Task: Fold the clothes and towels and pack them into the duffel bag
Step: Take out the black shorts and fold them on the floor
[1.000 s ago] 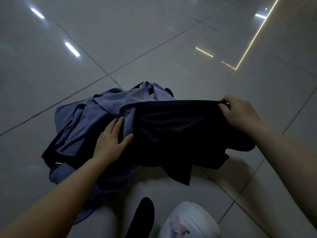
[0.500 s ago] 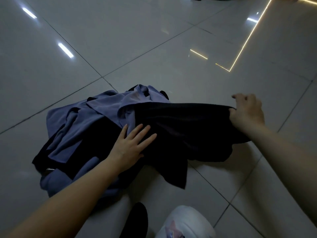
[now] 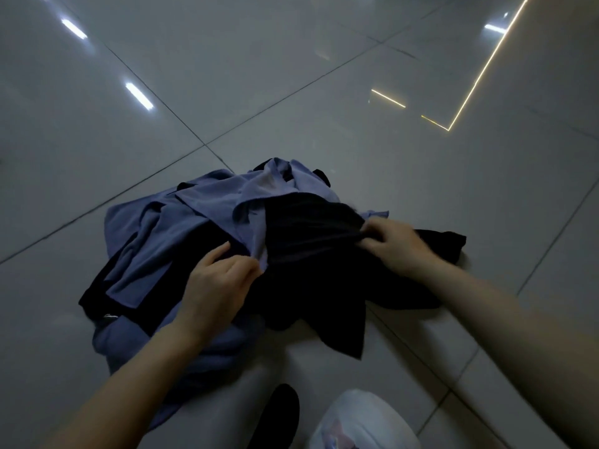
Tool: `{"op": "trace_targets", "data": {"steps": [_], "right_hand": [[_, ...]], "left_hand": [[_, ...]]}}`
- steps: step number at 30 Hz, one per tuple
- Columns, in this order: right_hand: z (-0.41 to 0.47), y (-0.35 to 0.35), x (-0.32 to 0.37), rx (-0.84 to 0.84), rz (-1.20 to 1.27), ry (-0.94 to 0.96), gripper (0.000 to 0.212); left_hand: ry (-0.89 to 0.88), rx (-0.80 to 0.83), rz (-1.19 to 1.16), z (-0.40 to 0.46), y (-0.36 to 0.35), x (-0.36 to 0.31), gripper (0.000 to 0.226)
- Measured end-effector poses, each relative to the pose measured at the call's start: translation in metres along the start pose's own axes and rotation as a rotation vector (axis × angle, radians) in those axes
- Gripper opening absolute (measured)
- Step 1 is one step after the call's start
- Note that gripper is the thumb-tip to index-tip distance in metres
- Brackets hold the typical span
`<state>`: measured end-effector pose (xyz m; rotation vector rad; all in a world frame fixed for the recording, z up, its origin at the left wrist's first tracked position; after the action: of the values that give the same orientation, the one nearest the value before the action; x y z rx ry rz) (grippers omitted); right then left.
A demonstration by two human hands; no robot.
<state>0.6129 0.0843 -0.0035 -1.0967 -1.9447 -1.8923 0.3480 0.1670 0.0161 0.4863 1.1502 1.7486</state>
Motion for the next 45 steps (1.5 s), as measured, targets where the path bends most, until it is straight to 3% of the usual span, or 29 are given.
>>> {"op": "trace_targets", "data": {"steps": [3,5,8,10,13,18,23,26,28,30,32,34,36,38,41,43,45], "right_hand": [[0.004,0.049,-0.024,-0.231,-0.050,-0.078,0.017],[0.002,0.072,-0.049,-0.396,-0.012,-0.231,0.021],[-0.012,0.082,-0.088,-0.494,0.070,-0.488,0.027],[-0.023,0.084,-0.106,-0.535,0.102,-0.594,0.029],[-0.024,0.091,-0.110,-0.603,0.134,-0.604,0.027],[0.010,0.102,-0.035,-0.634,0.179,-0.281,0.025],[0.034,0.098,0.120,-0.528,0.410,0.279,0.018],[0.024,0.096,0.191,-0.406,0.572,0.500,0.023],[0.020,0.090,0.215,-0.303,0.604,0.545,0.021],[0.021,0.082,0.221,-0.218,0.618,0.542,0.017],[0.026,0.072,0.208,-0.158,0.596,0.465,0.012],[0.031,0.055,0.176,-0.076,0.576,0.292,0.010],[0.031,0.033,0.131,-0.005,0.541,0.100,0.003],[0.027,0.011,0.077,-0.021,0.475,-0.093,0.005],[0.003,-0.031,-0.005,0.011,0.389,-0.447,0.021],[-0.022,-0.061,-0.039,0.112,0.318,-0.648,0.048],[-0.037,-0.088,-0.053,0.209,0.269,-0.688,0.075]], "left_hand": [[0.076,0.125,-0.061,-0.007,-0.009,0.012,0.031],[0.150,0.264,-0.065,-0.014,-0.025,0.020,0.044],[0.168,0.413,-0.028,-0.027,-0.046,0.027,0.059],[0.125,0.404,-0.003,-0.031,-0.049,0.027,0.057],[0.125,0.297,0.011,-0.032,-0.038,0.024,0.049],[0.287,0.112,-0.076,-0.021,-0.015,0.018,0.043],[0.311,-0.094,-0.549,0.065,0.019,-0.014,0.080],[0.400,-0.251,-0.814,0.115,0.047,-0.015,0.091],[0.391,-0.371,-0.785,0.127,0.069,0.000,0.082],[0.389,-0.419,-0.579,0.121,0.085,0.018,0.058],[0.457,-0.416,-0.410,0.098,0.090,0.042,0.033],[0.640,-0.380,-0.279,0.062,0.085,0.076,0.024],[0.880,-0.235,-0.161,0.022,0.073,0.106,0.034],[1.006,-0.062,-0.168,-0.007,0.058,0.114,0.053],[0.826,0.000,-0.099,-0.012,0.043,0.088,0.065],[0.564,0.069,-0.037,0.003,0.026,0.059,0.068],[0.262,0.179,-0.033,0.026,0.003,0.020,0.068]]}}
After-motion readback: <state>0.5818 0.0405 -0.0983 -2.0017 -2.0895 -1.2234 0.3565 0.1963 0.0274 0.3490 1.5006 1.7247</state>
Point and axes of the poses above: each hand's wrist, its own z-axis towards the middle knuckle, its own y-axis out of the back of the hand, x = y × z, the point moved 5 cm from there along z, towards the middle knuckle, and after that the axes turned 4 degrees about y, right-handed, at the moved point
